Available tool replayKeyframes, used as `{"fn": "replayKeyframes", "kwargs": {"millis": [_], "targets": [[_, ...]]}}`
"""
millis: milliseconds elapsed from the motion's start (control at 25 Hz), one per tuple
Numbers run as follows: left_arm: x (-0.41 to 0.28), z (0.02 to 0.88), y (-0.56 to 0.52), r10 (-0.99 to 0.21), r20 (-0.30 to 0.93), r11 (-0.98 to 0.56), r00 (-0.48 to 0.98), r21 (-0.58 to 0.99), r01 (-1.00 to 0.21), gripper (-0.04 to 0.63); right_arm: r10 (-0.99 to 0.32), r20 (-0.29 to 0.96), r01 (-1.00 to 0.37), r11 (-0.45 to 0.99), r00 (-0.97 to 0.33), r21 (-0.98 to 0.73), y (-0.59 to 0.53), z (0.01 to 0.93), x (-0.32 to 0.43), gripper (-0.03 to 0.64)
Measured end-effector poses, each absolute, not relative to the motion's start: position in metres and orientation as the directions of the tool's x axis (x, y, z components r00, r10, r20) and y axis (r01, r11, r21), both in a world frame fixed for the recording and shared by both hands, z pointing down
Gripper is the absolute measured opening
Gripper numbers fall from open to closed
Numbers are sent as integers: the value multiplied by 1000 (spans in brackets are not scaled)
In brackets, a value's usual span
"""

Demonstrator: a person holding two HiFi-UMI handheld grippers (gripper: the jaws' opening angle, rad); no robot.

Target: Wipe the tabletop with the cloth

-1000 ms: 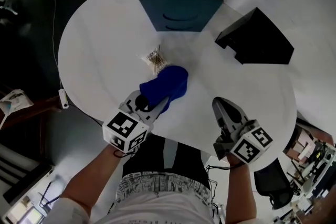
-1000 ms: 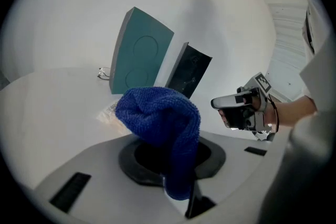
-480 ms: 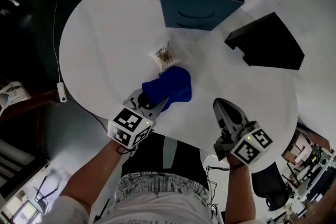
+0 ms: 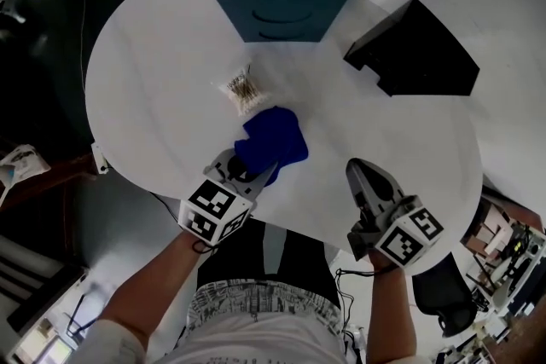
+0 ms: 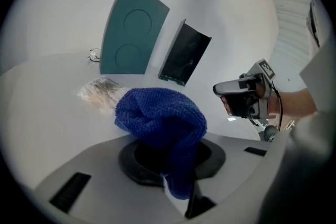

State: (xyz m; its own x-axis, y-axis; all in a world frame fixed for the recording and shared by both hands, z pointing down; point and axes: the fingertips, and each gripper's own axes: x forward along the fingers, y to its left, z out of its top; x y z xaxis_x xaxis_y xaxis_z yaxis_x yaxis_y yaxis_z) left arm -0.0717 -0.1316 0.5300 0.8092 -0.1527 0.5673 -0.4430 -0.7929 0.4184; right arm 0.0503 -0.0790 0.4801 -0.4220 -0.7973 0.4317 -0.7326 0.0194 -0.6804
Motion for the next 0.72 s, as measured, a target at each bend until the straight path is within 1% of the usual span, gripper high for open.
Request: {"fn": "replayKeyframes", "kwargs": {"millis": [320, 720], "targets": [[-27, 529, -115, -109, 556, -816, 824, 423, -393, 89, -822, 428, -727, -24, -376, -686, -53, 483, 89, 8], [41, 525, -83, -10, 569, -867, 823, 405, -290, 89, -857, 423, -715, -95, -296, -693, -13, 486, 143, 8]]}}
